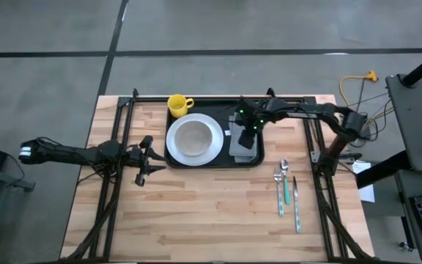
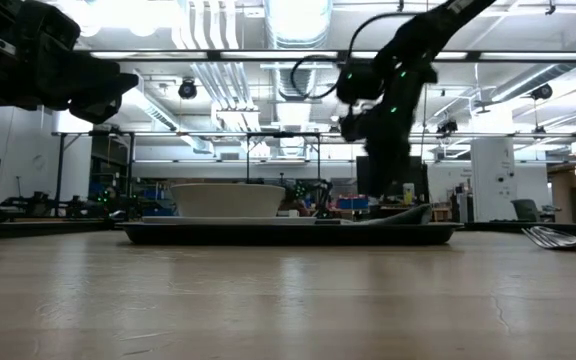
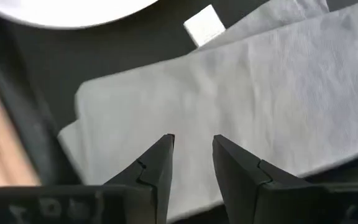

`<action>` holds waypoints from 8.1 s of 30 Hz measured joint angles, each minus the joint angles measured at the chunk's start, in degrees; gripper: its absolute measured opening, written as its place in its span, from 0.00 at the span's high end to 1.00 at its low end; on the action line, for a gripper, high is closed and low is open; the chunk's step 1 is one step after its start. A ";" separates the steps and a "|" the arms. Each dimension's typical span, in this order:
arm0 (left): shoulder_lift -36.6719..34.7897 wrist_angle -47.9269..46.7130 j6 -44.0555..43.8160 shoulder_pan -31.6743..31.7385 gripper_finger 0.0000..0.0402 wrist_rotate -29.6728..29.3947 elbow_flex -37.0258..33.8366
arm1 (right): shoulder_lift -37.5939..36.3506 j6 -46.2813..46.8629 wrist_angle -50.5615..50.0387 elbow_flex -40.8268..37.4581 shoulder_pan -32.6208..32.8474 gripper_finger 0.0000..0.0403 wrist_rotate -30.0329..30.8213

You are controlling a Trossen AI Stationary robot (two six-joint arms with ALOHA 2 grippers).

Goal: Set up tray
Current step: Put the blue fork on the gray napkin, then put the fork on the gray napkin

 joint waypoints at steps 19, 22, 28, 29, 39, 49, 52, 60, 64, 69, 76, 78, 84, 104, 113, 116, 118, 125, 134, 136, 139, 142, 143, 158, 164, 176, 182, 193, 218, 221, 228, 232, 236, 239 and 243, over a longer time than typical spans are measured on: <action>0.02 0.01 -0.01 0.02 0.73 0.00 0.00 | -36.49 39.35 -9.79 -16.57 7.90 0.77 0.03; 0.02 0.00 0.00 0.02 0.73 0.00 0.00 | -38.90 45.57 -12.14 -19.17 9.91 0.78 0.31; 0.02 0.01 -0.01 0.02 0.73 0.00 -0.02 | -39.11 54.75 -20.26 -21.22 13.54 0.77 3.33; 0.02 0.00 -0.02 0.02 0.73 0.01 0.00 | -38.88 56.40 -21.18 -21.22 14.43 0.77 3.78; 0.02 0.00 -0.01 0.01 0.73 0.00 0.00 | -37.04 75.65 -22.06 -21.34 25.31 0.76 4.11; 0.01 0.01 -0.02 0.00 0.73 0.00 -0.02 | -30.90 91.89 -21.23 -21.47 37.09 0.80 3.11; 0.00 0.00 0.00 0.00 0.73 0.00 0.00 | -28.21 94.33 -18.06 -21.48 39.32 0.80 3.10; 0.02 0.00 0.00 0.02 0.73 0.00 -0.02 | -20.20 95.83 -9.89 -21.48 42.25 0.78 1.88; 0.02 0.01 -0.01 0.01 0.73 0.00 -0.02 | -17.13 96.18 -9.65 -21.51 42.25 0.77 -0.03; 0.02 0.00 -0.01 0.02 0.73 0.00 -0.02 | -15.84 97.17 -8.41 -21.51 42.89 0.79 0.10; 0.00 0.00 0.00 0.02 0.73 0.00 0.00 | -15.67 99.48 -7.35 -22.24 44.83 0.81 1.14; 0.01 0.02 -0.02 0.01 0.73 0.00 0.00 | -15.82 100.02 -7.35 -22.27 45.24 0.82 1.13; 0.01 0.01 -0.02 0.02 0.73 0.01 -0.02 | -15.73 101.04 -6.91 -22.96 46.02 0.81 1.28; 0.02 0.02 -0.01 0.02 0.73 0.00 -0.02 | -15.82 103.18 4.35 -31.01 46.09 0.82 1.14; 0.00 0.02 0.00 0.00 0.73 0.00 0.00 | -15.66 101.40 4.80 -29.14 46.09 0.82 1.75; 0.02 0.00 -0.02 0.00 0.73 0.00 0.00 | -15.66 101.24 4.51 -28.89 46.09 0.81 1.76; 0.00 0.00 0.00 0.02 0.73 0.00 -0.02 | -15.66 101.30 3.86 -28.89 46.09 0.80 1.74; 0.00 0.02 -0.02 0.01 0.73 0.00 0.00 | -16.16 101.58 1.48 -28.89 46.09 0.79 1.74; 0.02 0.01 0.00 0.01 0.73 0.00 0.00 | -18.44 101.83 -0.59 -28.89 46.09 0.82 4.32; 0.00 0.01 -0.01 0.02 0.73 0.00 0.02 | -19.18 102.47 -2.13 -28.89 46.09 0.83 4.71; 0.00 0.00 -0.02 0.02 0.73 0.00 0.00 | -20.14 103.62 -4.37 -28.89 46.08 0.83 4.78; 0.02 0.00 0.00 0.00 0.73 0.00 -0.02 | -20.41 103.75 -4.99 -28.89 46.07 0.82 4.76; 0.00 0.02 -0.02 0.02 0.73 0.00 -0.02 | -20.34 103.75 -4.88 -28.89 46.07 0.81 4.76; 0.00 0.02 -0.01 0.02 0.73 0.00 0.02 | -18.74 104.04 -1.20 -31.85 46.09 0.80 2.14; 0.00 0.02 -0.02 0.00 0.73 0.00 -0.02 | -17.94 103.69 -0.68 -32.37 46.07 0.83 -0.27; 0.01 0.02 -0.01 0.00 0.73 0.00 -0.02 | -17.28 101.83 0.52 -32.43 46.07 0.82 -0.05; 0.00 0.00 -0.01 0.02 0.73 0.00 0.00 | -17.26 102.00 1.26 -32.43 46.05 0.93 -1.29; 0.00 0.00 -0.02 0.01 0.73 0.00 -0.02 | -19.04 102.24 2.25 -32.61 45.83 0.96 -1.74; 0.00 0.00 0.00 0.02 0.73 0.00 0.00 | -24.73 87.11 1.39 -32.50 25.43 0.97 -1.42; 0.00 0.02 0.00 0.00 0.73 0.00 -0.02 | -24.73 84.39 1.47 -32.50 21.12 0.97 -1.54; 0.00 0.00 0.00 0.00 0.73 0.00 -0.02 | -24.73 75.84 1.42 -29.36 11.64 0.97 -1.73; 0.01 0.02 -0.02 0.02 0.73 0.00 -0.01 | -24.73 72.36 1.50 -25.21 8.13 0.97 -0.74; 0.02 0.02 0.00 0.01 0.73 0.02 -0.02 | -24.50 70.52 1.35 -22.13 5.36 0.97 -0.05; 0.00 0.02 -0.02 0.02 0.73 0.00 -0.02 | -22.68 69.93 0.63 -20.16 3.73 0.97 -0.49; 0.01 0.02 0.00 0.02 0.73 0.00 0.00 | -18.03 66.43 -1.20 -16.05 1.59 0.97 -0.58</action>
